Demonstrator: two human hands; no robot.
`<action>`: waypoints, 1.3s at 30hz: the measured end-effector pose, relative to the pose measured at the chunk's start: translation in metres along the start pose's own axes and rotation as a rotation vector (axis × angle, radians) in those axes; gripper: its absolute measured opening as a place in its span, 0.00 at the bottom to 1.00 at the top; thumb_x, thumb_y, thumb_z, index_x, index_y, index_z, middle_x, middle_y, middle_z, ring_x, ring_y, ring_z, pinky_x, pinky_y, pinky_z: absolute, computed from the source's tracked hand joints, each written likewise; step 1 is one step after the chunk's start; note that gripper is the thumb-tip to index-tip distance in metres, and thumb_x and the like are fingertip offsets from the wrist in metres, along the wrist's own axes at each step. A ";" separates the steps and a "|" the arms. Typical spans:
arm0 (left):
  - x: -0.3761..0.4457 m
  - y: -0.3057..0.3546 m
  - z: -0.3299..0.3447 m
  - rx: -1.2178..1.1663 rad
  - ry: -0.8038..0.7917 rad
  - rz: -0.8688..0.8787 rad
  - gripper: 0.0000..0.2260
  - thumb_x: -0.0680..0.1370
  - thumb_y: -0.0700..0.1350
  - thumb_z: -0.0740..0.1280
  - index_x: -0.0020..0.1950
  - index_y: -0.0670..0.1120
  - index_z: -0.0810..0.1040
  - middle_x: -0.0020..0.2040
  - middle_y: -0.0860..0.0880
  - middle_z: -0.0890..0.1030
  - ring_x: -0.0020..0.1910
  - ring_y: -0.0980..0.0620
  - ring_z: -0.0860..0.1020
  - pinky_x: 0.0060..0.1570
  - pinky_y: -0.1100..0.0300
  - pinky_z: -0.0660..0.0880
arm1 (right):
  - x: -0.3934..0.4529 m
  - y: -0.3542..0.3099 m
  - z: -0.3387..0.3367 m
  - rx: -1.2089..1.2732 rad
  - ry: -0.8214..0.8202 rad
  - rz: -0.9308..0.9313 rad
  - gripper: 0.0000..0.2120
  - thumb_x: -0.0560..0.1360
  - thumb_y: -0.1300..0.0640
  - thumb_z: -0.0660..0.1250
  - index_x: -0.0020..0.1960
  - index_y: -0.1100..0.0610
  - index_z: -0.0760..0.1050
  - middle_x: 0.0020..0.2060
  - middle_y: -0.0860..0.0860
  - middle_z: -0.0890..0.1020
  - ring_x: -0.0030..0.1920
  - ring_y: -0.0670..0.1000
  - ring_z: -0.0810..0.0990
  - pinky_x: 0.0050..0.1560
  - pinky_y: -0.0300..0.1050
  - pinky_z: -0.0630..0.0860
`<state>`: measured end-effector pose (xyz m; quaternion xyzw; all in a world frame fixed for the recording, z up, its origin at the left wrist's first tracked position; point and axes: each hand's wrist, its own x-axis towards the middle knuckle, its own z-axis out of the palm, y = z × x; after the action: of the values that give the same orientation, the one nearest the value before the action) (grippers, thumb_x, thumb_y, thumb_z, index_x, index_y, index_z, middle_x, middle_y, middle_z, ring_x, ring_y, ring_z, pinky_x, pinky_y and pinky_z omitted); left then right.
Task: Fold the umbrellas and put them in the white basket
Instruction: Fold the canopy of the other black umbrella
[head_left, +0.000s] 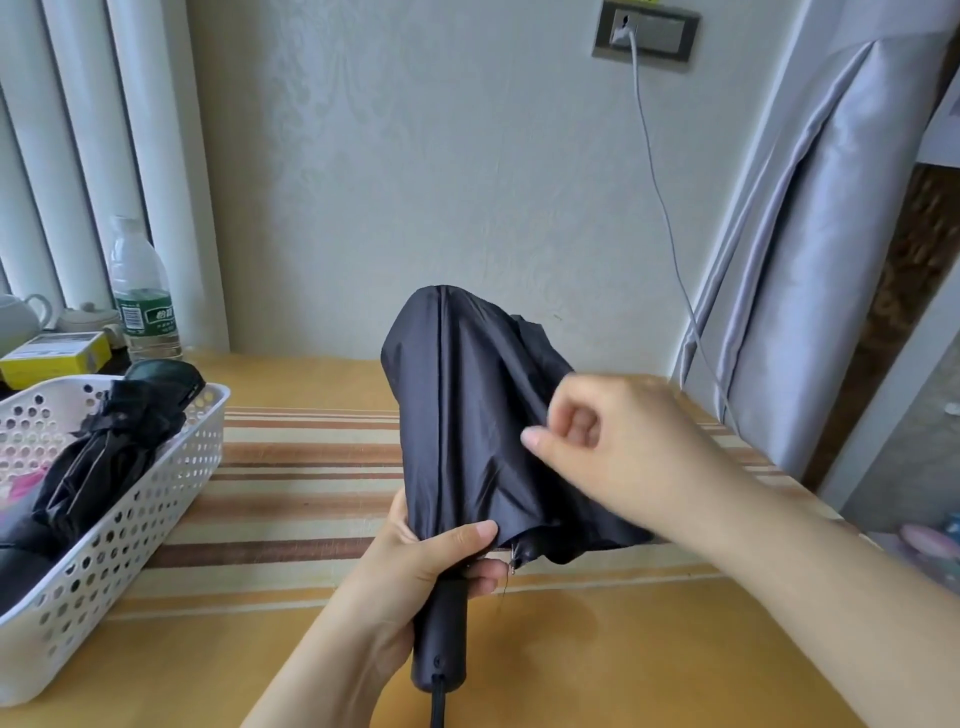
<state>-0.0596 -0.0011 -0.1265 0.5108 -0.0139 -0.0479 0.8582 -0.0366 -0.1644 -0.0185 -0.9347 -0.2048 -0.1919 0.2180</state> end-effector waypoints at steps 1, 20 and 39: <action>0.000 -0.001 0.000 0.012 -0.004 -0.001 0.26 0.61 0.37 0.74 0.57 0.44 0.72 0.36 0.40 0.82 0.28 0.45 0.80 0.31 0.56 0.79 | -0.002 -0.004 0.006 -0.020 -0.113 0.058 0.09 0.72 0.46 0.71 0.40 0.50 0.75 0.32 0.44 0.79 0.34 0.40 0.76 0.36 0.31 0.70; 0.006 -0.005 -0.007 0.164 -0.006 0.032 0.26 0.61 0.27 0.74 0.54 0.44 0.72 0.28 0.41 0.73 0.24 0.49 0.70 0.26 0.59 0.72 | 0.009 0.027 0.007 0.240 0.066 0.237 0.05 0.74 0.52 0.70 0.43 0.51 0.76 0.35 0.46 0.80 0.35 0.43 0.78 0.35 0.29 0.71; 0.005 -0.004 0.000 0.190 0.215 0.222 0.18 0.66 0.57 0.67 0.48 0.46 0.75 0.25 0.42 0.71 0.22 0.47 0.67 0.24 0.60 0.68 | 0.021 0.026 -0.047 0.513 -0.335 0.210 0.14 0.73 0.65 0.67 0.52 0.48 0.78 0.69 0.35 0.63 0.64 0.39 0.70 0.51 0.29 0.69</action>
<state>-0.0546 -0.0042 -0.1303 0.5872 0.0172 0.1034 0.8026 -0.0197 -0.2022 0.0212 -0.8839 -0.1819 0.0458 0.4284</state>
